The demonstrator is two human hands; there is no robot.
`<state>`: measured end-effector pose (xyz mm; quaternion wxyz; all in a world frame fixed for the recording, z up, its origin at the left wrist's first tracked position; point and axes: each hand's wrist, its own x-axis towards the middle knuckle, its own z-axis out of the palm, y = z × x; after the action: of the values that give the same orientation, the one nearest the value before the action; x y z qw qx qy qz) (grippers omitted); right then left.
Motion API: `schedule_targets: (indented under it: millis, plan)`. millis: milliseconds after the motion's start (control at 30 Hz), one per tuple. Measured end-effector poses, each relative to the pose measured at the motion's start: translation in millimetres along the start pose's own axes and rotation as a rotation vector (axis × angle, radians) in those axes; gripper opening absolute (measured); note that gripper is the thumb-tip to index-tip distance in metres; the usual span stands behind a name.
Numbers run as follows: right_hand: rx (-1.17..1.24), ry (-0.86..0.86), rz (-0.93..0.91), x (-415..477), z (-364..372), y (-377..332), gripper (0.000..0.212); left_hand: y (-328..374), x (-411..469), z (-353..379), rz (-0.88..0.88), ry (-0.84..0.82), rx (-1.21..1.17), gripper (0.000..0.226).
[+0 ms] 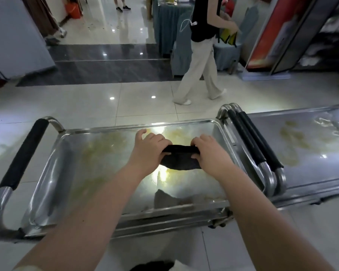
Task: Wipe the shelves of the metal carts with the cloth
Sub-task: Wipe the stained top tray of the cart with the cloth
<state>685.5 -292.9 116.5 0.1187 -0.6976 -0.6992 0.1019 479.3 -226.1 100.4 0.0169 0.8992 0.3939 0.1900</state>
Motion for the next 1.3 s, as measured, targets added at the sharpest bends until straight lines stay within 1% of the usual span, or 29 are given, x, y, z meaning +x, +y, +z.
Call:
schedule_targets:
  millis: [133,200,300,367,467,567,667,733,833,900,967,1000,1100,1167,1233,1300]
  plan:
    - [-0.039,0.063,0.049,-22,9,5,0.015,4,-5,22,0.010,0.010,-0.089,0.020]
    - [-0.037,0.103,0.063,-36,17,6,0.014,6,-7,32,0.066,0.003,-0.146,0.024]
    - [0.010,0.050,0.102,-52,28,10,0.020,10,-7,50,0.186,-0.023,-0.214,0.031]
    - [0.002,0.007,0.128,-60,32,14,0.023,15,-6,61,0.237,-0.042,-0.238,0.030]
    - [-0.053,0.029,0.166,-71,36,23,0.023,21,-5,74,0.294,-0.062,-0.255,0.028]
    - [-0.065,0.039,0.238,-81,36,31,0.026,28,-3,83,0.313,-0.143,-0.269,0.027]
    - [-0.064,-0.016,0.264,-86,31,46,0.025,41,2,86,0.276,-0.268,-0.331,0.021]
    - [-0.047,-0.083,0.276,-90,24,63,0.023,53,2,91,0.209,-0.355,-0.479,0.017]
    - [0.107,-0.155,0.328,-93,17,97,0.020,72,3,106,-0.071,-0.542,-0.753,0.020]
    - [0.135,-0.211,0.335,-80,21,126,0.021,85,12,127,-0.229,-0.597,-0.837,0.017]
    - [0.107,-0.297,0.360,-55,35,155,0.025,95,28,151,-0.307,-0.590,-0.795,0.019]
    - [0.084,-0.328,0.376,-42,45,167,0.029,98,36,165,-0.329,-0.589,-0.733,0.023]
    - [0.066,-0.352,0.361,-14,80,191,0.046,101,47,203,-0.326,-0.551,-0.395,0.037]
    - [0.085,-0.359,0.286,-10,101,198,0.049,96,41,216,-0.365,-0.465,-0.333,0.039]
    - [0.008,-0.378,0.151,-17,119,200,0.053,87,25,224,-0.390,-0.385,-0.326,0.037]
    - [-0.060,-0.405,0.069,-34,135,197,0.063,72,3,227,-0.416,-0.378,-0.264,0.039]
